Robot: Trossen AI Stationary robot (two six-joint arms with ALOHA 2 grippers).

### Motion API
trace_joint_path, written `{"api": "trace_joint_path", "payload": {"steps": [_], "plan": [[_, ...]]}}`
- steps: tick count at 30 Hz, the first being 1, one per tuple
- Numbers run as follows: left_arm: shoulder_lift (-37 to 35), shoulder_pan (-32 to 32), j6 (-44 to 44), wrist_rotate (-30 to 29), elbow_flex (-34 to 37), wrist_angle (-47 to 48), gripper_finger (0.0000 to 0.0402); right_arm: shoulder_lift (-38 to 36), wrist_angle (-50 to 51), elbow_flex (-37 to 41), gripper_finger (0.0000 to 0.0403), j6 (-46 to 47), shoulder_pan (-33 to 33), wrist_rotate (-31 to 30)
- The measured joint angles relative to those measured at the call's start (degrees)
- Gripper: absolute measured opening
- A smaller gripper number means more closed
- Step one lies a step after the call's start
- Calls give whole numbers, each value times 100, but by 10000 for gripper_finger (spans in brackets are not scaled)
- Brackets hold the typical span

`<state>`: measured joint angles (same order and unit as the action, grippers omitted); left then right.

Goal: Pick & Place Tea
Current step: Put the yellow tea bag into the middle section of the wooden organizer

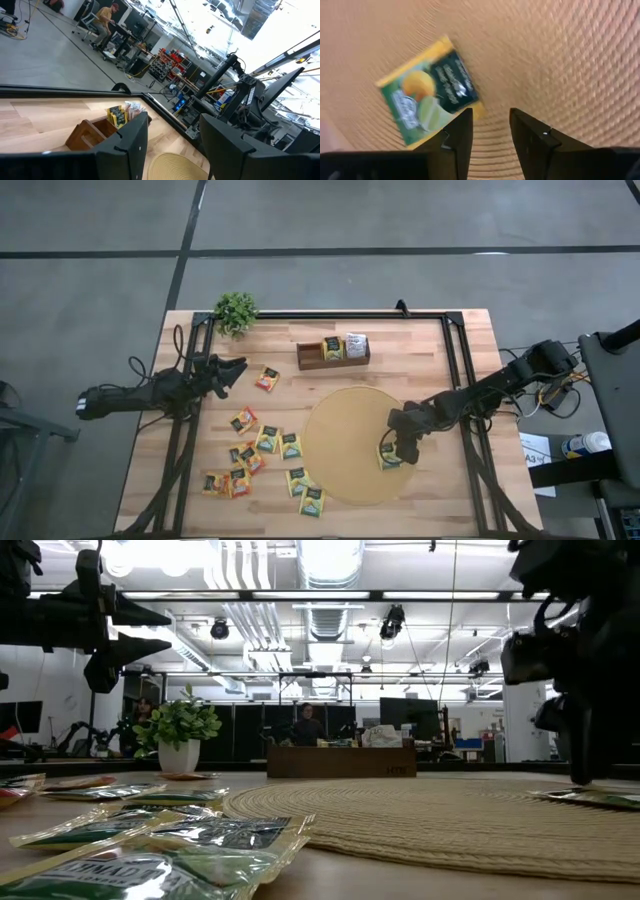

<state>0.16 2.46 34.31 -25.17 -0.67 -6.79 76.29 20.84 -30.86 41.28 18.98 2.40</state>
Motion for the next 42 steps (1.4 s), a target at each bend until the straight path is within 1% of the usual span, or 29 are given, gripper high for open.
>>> {"api": "trace_joint_path", "payload": {"steps": [4, 8, 12, 17, 21, 27, 34, 42], "plan": [[1, 0, 0, 0, 0, 1, 174, -148, -44, -5, 149, -163, 0, 24], [0, 2, 1, 0, 0, 2, 174, -171, -67, -5, 183, -247, 0, 208], [0, 0, -1, 0, 0, 0, 174, 2, -74, -5, 211, -248, 2, 476], [0, 0, 0, 0, 0, 1, 174, 255, -242, -54, 227, -245, 0, 535], [-1, 0, 1, 0, 0, 2, 174, 412, -386, -119, 227, -244, 0, 539], [0, 0, 0, 0, 0, 2, 174, 556, -121, -180, 214, -85, 1, 425], [-1, 0, -1, 0, 0, 0, 174, 545, -51, -169, 204, -112, 2, 368], [1, 0, 1, 0, 0, -2, 174, 388, 44, -292, 203, -205, 0, 337]]}}
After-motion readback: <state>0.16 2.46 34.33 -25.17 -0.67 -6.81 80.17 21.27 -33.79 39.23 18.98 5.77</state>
